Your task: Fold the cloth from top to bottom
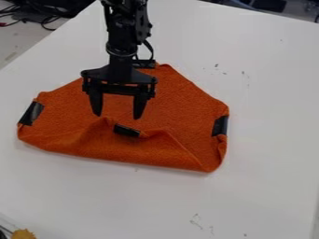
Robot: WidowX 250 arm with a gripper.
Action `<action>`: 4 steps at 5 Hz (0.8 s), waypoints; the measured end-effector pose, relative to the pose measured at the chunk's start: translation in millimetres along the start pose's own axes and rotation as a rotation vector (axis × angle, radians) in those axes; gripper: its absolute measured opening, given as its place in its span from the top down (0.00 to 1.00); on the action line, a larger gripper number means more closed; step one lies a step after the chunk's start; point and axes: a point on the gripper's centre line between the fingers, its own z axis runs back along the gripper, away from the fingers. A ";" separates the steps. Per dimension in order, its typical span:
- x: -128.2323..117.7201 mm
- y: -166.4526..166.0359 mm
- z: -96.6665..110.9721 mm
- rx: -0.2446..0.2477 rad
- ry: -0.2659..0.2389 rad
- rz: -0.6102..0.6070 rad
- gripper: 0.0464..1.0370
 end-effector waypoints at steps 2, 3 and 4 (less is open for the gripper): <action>27.4 -4.0 -2.6 0.017 0.000 -0.075 0.04; 69.3 -7.7 4.1 0.024 -0.048 -0.155 0.04; 103.8 -19.6 8.4 0.005 -0.109 -0.229 0.04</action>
